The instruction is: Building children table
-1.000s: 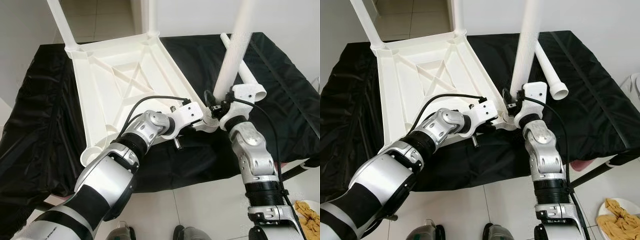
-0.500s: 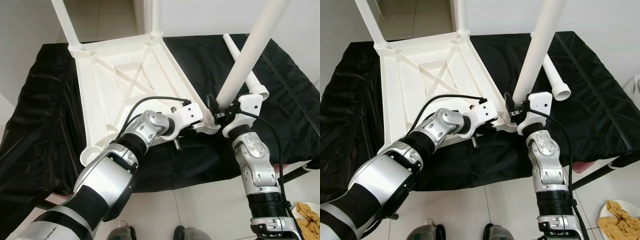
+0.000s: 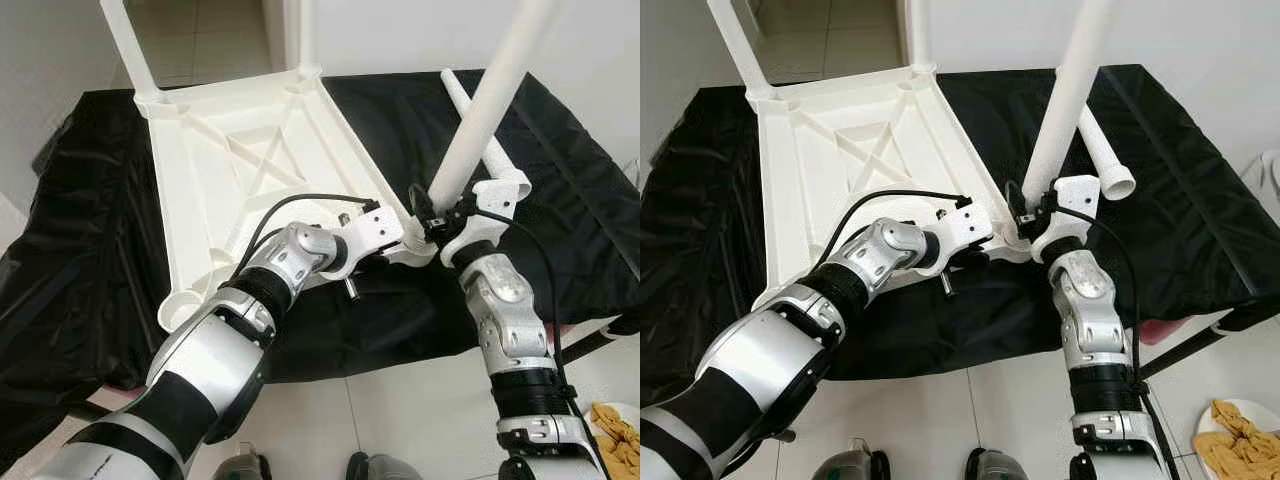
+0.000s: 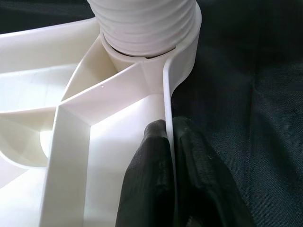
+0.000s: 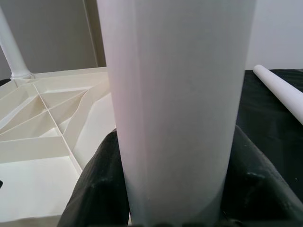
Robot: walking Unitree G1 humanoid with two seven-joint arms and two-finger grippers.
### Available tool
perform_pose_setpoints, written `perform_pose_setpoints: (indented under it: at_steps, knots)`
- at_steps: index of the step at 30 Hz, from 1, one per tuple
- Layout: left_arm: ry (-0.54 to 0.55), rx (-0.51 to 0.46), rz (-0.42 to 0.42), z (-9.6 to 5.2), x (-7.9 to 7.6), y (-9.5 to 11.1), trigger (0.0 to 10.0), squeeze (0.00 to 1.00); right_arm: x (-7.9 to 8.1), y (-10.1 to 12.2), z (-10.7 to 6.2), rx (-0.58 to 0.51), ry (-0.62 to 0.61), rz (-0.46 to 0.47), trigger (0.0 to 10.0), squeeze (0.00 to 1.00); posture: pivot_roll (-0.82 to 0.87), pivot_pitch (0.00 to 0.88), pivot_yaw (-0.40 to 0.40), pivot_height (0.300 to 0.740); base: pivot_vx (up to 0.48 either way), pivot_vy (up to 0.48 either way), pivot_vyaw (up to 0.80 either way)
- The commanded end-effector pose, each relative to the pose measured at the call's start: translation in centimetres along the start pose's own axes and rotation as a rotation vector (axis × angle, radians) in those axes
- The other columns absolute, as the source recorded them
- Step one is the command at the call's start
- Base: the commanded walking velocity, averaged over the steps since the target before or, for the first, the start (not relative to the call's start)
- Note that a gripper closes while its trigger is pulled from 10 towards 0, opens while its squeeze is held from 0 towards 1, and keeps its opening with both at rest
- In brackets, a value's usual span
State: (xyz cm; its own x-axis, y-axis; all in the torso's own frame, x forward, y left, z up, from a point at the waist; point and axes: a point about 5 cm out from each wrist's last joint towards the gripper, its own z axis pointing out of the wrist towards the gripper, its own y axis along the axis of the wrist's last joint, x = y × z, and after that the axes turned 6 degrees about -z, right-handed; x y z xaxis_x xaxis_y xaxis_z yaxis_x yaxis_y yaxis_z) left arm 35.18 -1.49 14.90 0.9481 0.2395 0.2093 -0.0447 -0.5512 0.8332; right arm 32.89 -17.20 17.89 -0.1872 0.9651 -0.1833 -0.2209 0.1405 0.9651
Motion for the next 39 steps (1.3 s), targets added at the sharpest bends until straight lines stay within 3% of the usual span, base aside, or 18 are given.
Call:
perform_pose_setpoints:
  at_steps: [1, 18, 27, 33, 35, 39]
  knots:
    - [-0.024, 0.053, 0.003, 0.1, -0.4, -1.1, 10.0, 0.00, 0.0, -3.2, -0.7, 0.166, -0.012, 0.033, 10.0, 0.00, 0.01, 0.057, 0.027, 0.740, 0.000, 0.000, 0.00]
    - [-0.017, 0.047, 0.003, -0.1, -0.1, -0.9, 10.0, 0.00, 0.9, -4.5, -0.7, 0.239, 0.066, 0.064, 10.0, 0.00, 0.02, 0.075, 0.030, 0.740, 0.000, 0.000, 0.00]
    - [-0.016, 0.045, 0.001, -0.1, 0.0, -0.8, 10.0, 0.00, 0.9, -4.6, -1.3, 0.198, 0.114, -0.018, 10.0, 0.00, 0.01, 0.079, 0.032, 0.740, 0.000, 0.000, 0.00]
    - [-0.018, 0.044, 0.002, -0.1, 0.0, -0.8, 10.0, 0.00, 0.7, -5.2, -1.6, 0.232, 0.105, -0.024, 10.0, 0.00, 0.01, 0.079, 0.035, 0.740, 0.000, 0.000, 0.00]
    - [-0.018, 0.044, 0.005, -0.1, 0.0, -0.7, 10.0, 0.00, 0.6, -5.1, -1.5, 0.217, 0.117, -0.088, 10.0, 0.00, 0.01, 0.079, 0.035, 0.740, 0.000, 0.000, 0.00]
    - [-0.018, 0.043, 0.005, -0.1, 0.0, -0.7, 10.0, 0.00, 1.0, -4.7, -1.5, 0.186, 0.164, -0.124, 10.0, 0.00, 0.01, 0.080, 0.036, 0.740, 0.000, 0.000, 0.00]
